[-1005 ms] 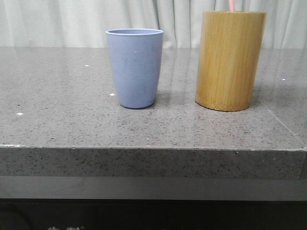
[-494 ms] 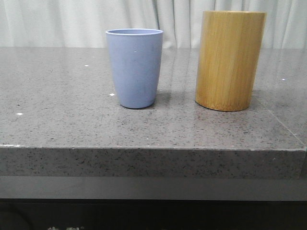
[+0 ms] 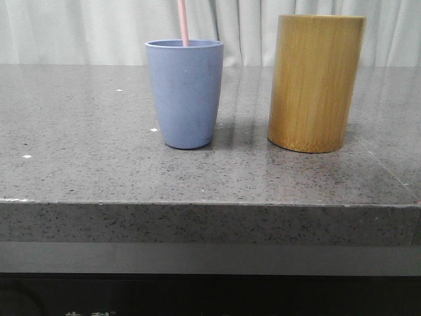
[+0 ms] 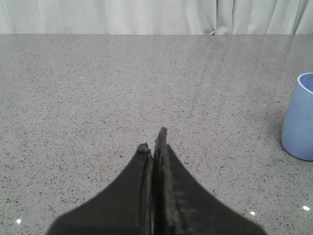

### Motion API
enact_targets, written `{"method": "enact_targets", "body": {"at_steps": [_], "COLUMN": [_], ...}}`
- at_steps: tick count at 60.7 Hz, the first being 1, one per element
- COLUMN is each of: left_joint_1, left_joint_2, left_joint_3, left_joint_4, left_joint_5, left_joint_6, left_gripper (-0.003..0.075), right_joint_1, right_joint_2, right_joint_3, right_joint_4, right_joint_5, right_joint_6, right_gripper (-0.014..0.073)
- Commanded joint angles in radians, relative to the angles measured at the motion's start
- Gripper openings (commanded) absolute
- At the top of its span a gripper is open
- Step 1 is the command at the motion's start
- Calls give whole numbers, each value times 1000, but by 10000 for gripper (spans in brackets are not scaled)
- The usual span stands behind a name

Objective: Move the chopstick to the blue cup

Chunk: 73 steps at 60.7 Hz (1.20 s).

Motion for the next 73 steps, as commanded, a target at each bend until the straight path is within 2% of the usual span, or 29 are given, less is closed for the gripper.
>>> {"method": "enact_targets", "body": {"at_steps": [1,7,15,19,27,38,48,59,73], "left_joint_1": [2,2,2,2,2,2,2,2,2], "left_joint_2": [6,6,6,6,6,6,6,6,6], "left_joint_3": [-27,-27,-27,-27,-27,-27,-27,-27,-27], "left_joint_4": [-12,-12,-12,-12,-12,-12,-12,-12,-12], "left_joint_5": [-85,-85,-85,-85,-85,-85,-85,-85,-85], "left_joint_6": [-10,-10,-10,-10,-10,-10,-10,-10,-10], "left_gripper": [-19,-19,-19,-19,-19,-19,-19,-19,-19], "right_joint_1": [-4,-4,-4,-4,-38,-161,-304,-465,-590], "right_joint_2": [-41,-46,-70,-103,-162,-193,-240,-338,-557], "right_joint_3": [-37,-37,-37,-47,-156,-331,-358,-289,-51], "right_joint_4": [-9,-9,-9,-9,-9,-9,-16,-19,-19], "right_joint_5": [-82,-82,-67,-4,293,779,996,1075,991], "right_joint_6": [-6,-6,-6,-6,-35,-35,-35,-35,-35], "right_gripper": [163,211,213,213,187,30,-130,-124,-124]}}
